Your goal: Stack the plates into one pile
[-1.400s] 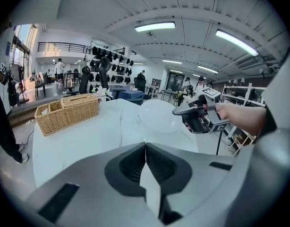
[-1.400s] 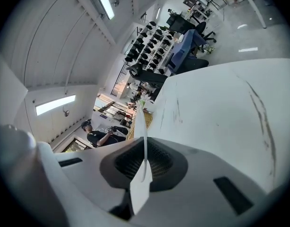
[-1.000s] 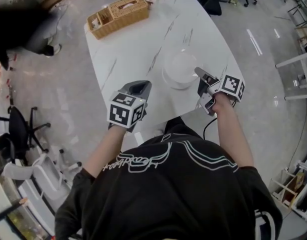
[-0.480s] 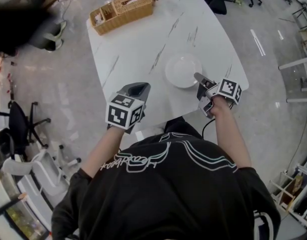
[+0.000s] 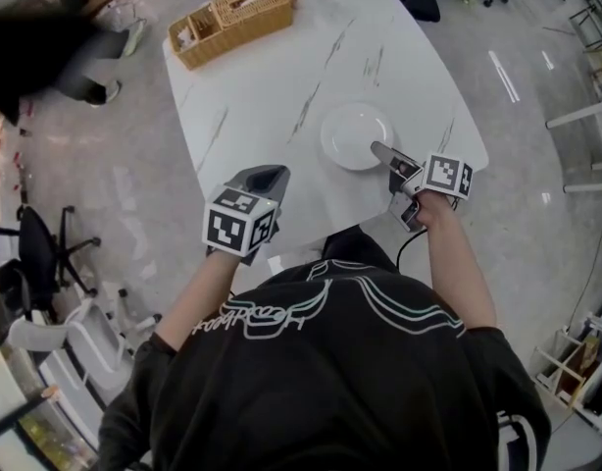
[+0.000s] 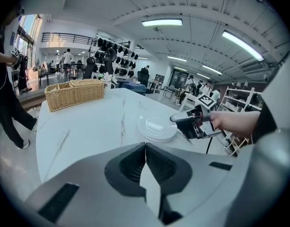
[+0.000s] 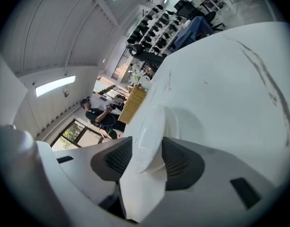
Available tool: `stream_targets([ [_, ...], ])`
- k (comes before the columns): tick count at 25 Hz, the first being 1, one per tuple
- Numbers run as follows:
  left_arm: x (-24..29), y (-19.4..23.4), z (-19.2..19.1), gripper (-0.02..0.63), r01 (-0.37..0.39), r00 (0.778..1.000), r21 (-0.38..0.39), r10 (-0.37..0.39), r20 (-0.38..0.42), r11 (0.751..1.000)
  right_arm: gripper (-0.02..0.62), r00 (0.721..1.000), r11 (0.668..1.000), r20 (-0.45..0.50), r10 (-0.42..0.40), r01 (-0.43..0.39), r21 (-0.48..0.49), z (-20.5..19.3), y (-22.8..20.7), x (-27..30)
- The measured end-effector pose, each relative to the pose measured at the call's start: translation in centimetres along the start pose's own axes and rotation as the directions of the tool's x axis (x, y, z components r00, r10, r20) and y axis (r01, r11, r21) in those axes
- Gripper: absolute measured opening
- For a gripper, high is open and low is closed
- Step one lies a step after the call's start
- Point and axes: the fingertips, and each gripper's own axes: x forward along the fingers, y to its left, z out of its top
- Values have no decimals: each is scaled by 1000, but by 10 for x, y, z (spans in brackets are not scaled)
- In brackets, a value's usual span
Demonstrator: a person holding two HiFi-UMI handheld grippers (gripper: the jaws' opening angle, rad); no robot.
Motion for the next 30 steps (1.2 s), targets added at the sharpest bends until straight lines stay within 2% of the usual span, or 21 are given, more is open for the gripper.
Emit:
stream_targets([
  [3,-2,2,-4,25,-3,1000,1,3,1,1000,236,997,989,-78,-3,-9,-148,-9,6,0],
  [6,-6,2,-8,25,-6,1000,-1,6,4,1000,275,986,951,-156,-58,7,-310,-19,9,-1],
  [8,-9,2,-10,25,-7,1000,-4,7,5,1000,282,970,902,-209,-125,23,-432,-27,7,-1],
  [10,-10,4,-11,25,-9,1000,-5,9,5,1000,290,947,838,-254,-198,29,-545,-33,4,0],
  [12,-12,5,-11,25,-16,1000,-6,16,20,1000,291,925,781,-283,-254,23,-624,-37,2,1],
  [18,-22,10,-10,25,-36,997,-25,38,62,999,302,842,627,-329,-428,13,-779,-45,-6,-5],
  [20,-24,12,-12,25,-41,997,-36,43,65,999,302,815,586,-325,-480,23,-810,-45,-12,-8],
  [22,-28,11,-13,25,-43,996,-45,46,70,998,302,803,567,-316,-505,32,-823,-44,-15,-11],
  [25,-35,8,-14,25,-40,996,-49,44,78,998,302,815,571,-296,-499,52,-819,-42,-9,-16],
  [27,-39,4,-13,25,-30,996,-53,34,82,998,302,839,587,-272,-470,67,-807,-40,3,-19],
  [30,-46,-9,-6,25,1,995,-51,4,98,999,302,897,616,-213,-388,81,-784,-35,36,-25],
])
